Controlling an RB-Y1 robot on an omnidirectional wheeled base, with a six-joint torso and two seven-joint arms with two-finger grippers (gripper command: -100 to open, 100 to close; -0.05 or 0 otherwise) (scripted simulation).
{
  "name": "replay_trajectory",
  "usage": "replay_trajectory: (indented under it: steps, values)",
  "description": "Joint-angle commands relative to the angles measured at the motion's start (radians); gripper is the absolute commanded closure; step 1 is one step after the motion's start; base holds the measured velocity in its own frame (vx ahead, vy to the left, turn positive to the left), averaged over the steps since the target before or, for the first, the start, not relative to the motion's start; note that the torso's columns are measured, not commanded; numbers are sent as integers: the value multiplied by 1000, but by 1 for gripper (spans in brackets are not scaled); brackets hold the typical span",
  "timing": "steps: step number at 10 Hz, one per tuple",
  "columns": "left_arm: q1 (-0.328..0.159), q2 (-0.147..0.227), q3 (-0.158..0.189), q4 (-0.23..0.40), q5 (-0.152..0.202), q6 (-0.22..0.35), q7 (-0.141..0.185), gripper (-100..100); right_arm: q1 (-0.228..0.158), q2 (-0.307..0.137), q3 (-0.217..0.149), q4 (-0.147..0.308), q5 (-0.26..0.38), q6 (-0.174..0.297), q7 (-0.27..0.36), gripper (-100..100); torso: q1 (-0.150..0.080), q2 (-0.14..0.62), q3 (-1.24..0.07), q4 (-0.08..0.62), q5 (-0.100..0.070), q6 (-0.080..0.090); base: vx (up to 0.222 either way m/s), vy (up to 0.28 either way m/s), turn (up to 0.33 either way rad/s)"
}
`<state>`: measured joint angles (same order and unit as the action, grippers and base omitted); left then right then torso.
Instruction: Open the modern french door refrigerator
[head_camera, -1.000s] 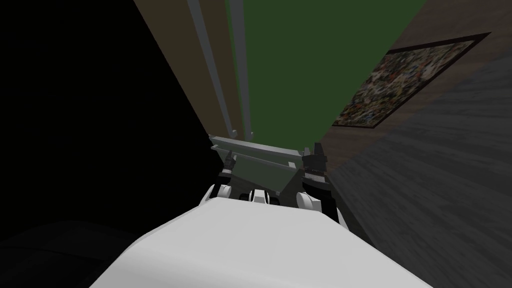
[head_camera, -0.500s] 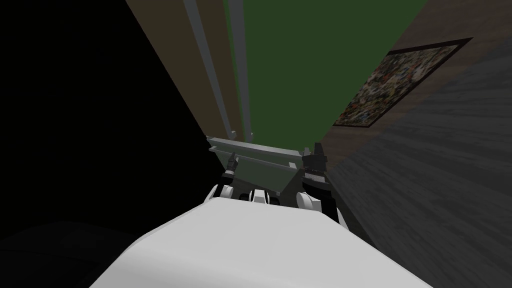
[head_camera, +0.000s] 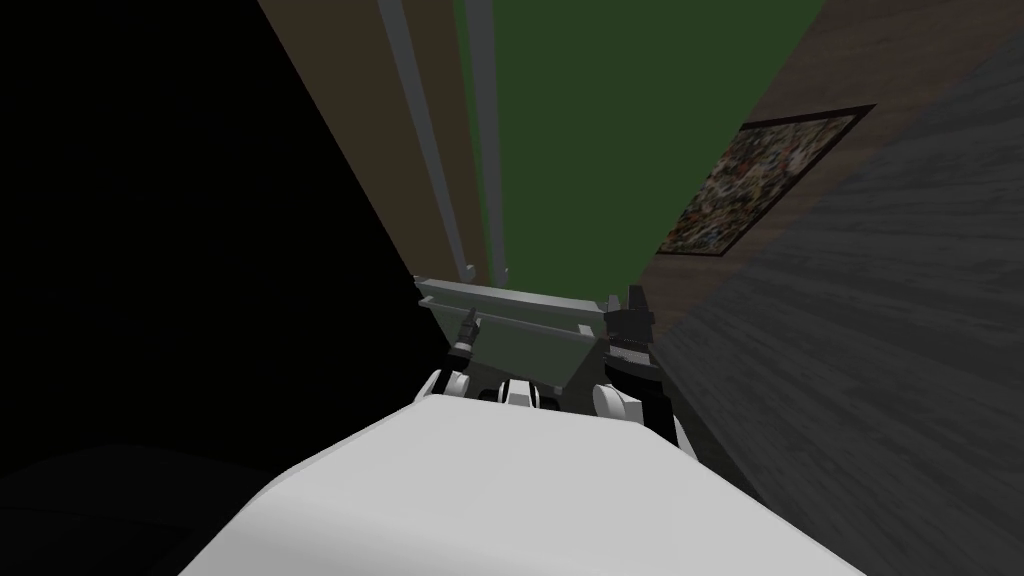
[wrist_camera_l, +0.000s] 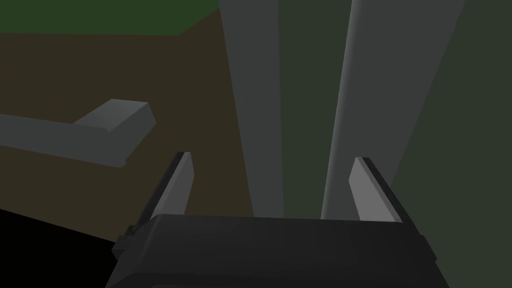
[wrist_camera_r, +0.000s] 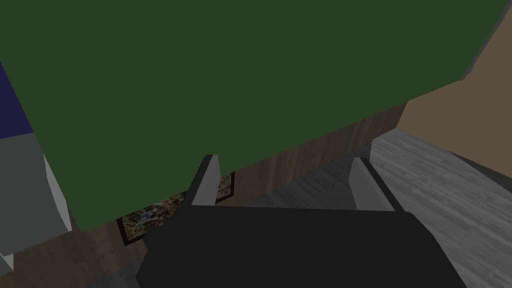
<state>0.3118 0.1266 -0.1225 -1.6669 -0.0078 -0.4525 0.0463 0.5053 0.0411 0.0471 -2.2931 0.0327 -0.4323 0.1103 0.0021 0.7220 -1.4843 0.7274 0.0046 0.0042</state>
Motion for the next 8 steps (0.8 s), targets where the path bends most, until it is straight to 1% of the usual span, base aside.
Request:
replay_trajectory:
  steps: [1, 5, 6, 7, 8]
  values:
    - [-7, -1, -14, 54, -8, 3, -7, -100, 0, 0, 0, 0, 0, 0, 0, 0, -1, -2, -1, -1, 0, 0, 14, 28, -24]
    - [-30, 0, -33, 131, -22, -7, -15, -100, 0, 0, 0, 0, 0, 0, 0, 0, -3, -6, -3, -1, 0, 5, 15, 39, -56]
    - [-32, -1, -35, 138, -23, -8, -16, -100, 0, 0, 0, 0, 0, 0, 0, 0, -4, -6, -3, -1, 0, 5, 11, 36, -25]
    - [-27, 3, -27, 114, -20, -17, -14, -100, 0, 0, 0, 0, 0, 0, 0, 0, -4, -7, -4, 0, -1, 5, -20, 17, 23]
    - [-32, 6, -24, 84, -19, 10, -12, -100, 0, 0, 0, 0, 0, 0, 0, 0, -3, -6, -3, 1, -1, 2, 1, -1, 41]
